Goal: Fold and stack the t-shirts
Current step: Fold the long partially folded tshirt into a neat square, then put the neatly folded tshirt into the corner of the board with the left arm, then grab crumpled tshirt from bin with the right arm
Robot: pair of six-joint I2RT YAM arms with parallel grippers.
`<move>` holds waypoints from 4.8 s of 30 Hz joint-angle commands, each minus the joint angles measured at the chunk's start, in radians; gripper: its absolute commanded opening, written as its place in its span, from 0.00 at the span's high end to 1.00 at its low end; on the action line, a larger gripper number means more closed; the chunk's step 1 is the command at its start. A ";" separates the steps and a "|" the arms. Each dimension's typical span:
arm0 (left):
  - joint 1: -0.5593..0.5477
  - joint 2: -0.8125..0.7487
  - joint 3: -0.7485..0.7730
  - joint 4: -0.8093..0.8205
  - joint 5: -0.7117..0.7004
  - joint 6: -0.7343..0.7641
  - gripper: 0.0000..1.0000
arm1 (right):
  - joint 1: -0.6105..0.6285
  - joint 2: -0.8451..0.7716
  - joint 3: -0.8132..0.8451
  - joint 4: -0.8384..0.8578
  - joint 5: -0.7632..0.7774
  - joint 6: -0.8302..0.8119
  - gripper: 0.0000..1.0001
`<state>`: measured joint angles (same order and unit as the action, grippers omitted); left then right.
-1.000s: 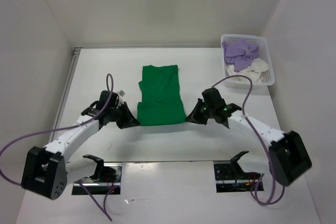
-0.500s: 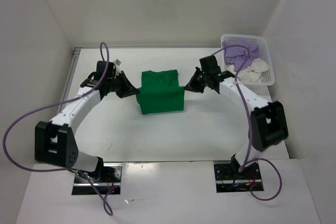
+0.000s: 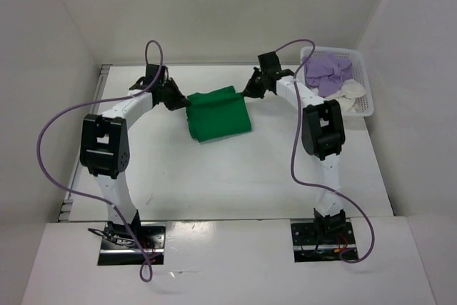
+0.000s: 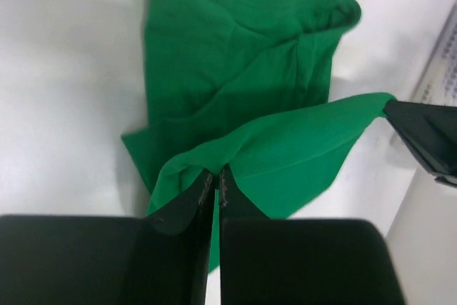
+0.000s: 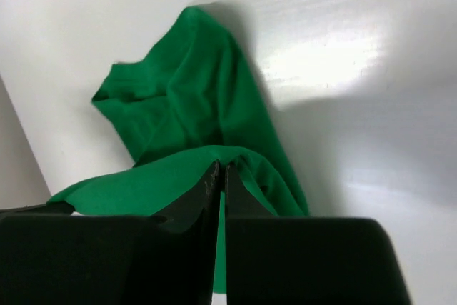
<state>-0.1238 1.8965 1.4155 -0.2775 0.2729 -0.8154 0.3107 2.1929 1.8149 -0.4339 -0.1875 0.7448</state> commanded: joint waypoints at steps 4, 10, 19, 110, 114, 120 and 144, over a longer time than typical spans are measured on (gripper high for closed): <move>0.042 0.107 0.143 0.049 -0.087 0.002 0.65 | -0.031 0.148 0.253 -0.020 0.008 -0.025 0.76; 0.085 0.073 0.200 0.087 -0.087 0.013 0.12 | -0.032 0.098 0.362 -0.063 -0.006 -0.070 0.58; 0.076 -0.086 -0.235 0.228 0.058 0.093 0.21 | -0.032 -0.411 -0.167 0.107 -0.026 -0.053 0.45; -0.209 -0.275 -0.431 0.227 0.600 -0.111 0.00 | 0.487 -0.949 -0.845 0.297 0.080 0.320 0.54; -0.209 -0.286 -0.394 0.338 0.652 -0.036 0.00 | 0.417 -0.929 -0.829 0.302 0.089 0.288 0.61; -0.209 -0.408 -0.339 0.213 0.514 0.093 0.00 | 0.033 -0.733 -0.346 -0.066 0.226 -0.025 0.84; -0.180 -0.405 -0.363 -0.005 0.385 0.222 0.72 | -0.516 0.178 0.658 -0.318 0.342 -0.163 0.42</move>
<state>-0.3080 1.5288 1.0580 -0.2630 0.7086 -0.6304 -0.2028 2.3600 2.3577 -0.7052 0.1661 0.5827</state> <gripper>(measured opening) 0.303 0.575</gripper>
